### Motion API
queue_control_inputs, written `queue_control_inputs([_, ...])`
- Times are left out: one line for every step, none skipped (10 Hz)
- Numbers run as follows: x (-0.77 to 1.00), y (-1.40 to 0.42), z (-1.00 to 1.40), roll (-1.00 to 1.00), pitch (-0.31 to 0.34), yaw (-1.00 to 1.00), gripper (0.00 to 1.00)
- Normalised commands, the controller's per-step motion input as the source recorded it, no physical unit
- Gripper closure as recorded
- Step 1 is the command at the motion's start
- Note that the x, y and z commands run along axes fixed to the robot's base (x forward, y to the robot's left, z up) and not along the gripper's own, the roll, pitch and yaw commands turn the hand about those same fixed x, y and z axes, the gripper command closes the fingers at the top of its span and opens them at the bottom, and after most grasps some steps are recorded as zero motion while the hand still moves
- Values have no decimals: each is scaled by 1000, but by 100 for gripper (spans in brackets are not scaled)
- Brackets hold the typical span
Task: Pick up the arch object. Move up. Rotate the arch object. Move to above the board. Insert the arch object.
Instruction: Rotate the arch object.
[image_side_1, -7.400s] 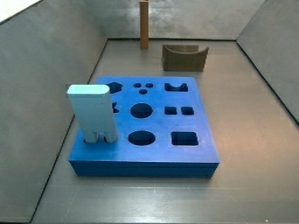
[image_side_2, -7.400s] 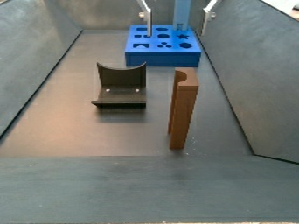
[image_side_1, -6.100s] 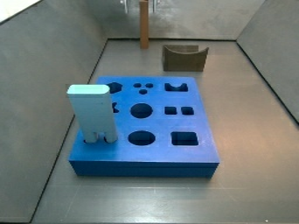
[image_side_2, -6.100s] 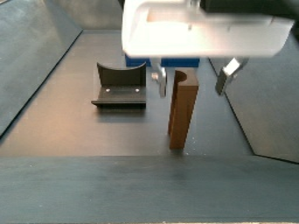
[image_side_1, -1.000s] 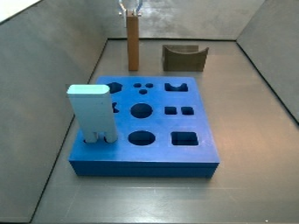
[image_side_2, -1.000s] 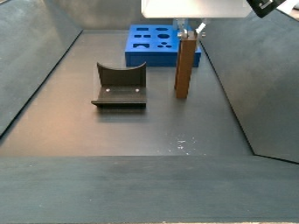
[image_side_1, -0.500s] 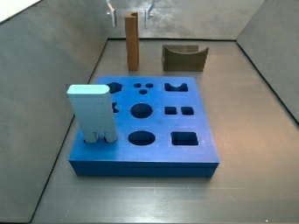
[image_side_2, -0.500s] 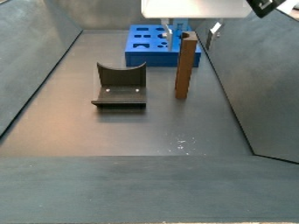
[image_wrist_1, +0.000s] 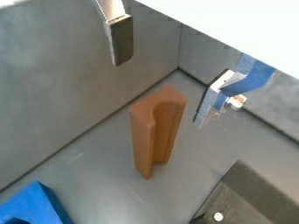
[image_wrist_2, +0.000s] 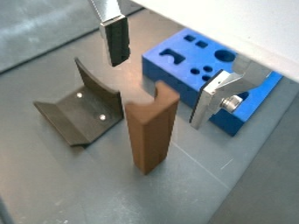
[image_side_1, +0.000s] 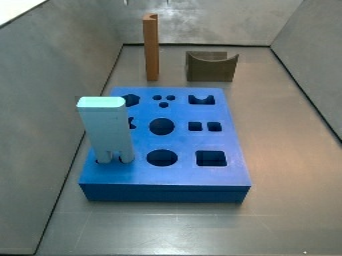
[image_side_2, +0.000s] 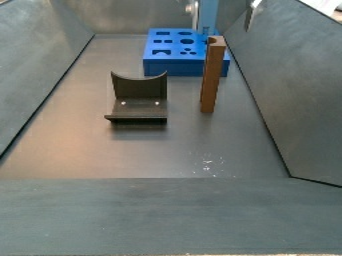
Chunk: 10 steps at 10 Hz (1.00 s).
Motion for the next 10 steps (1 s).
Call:
queue_control_inputs([0, 0, 0, -9, 11, -1000, 0])
queue_control_inputs([18, 8, -105, -11, 10, -1000, 0])
queue_control_inputs([26, 20, -68, -11, 8, -1000, 0])
queue_control_inputs([26, 20, -43, -10, 7, -1000, 0])
queue_control_inputs([27, 19, -36, -11, 7, -1000, 0])
queue_control_inputs([28, 18, -35, -12, 7, -1000, 0])
queue_control_inputs([28, 18, -33, -12, 7, -1000, 0])
queue_control_inputs([29, 18, -32, -13, 7, -1000, 0])
queue_control_inputs([29, 18, -31, -14, 8, -1000, 0])
queue_control_inputs([29, 18, -30, -15, 8, -1000, 0])
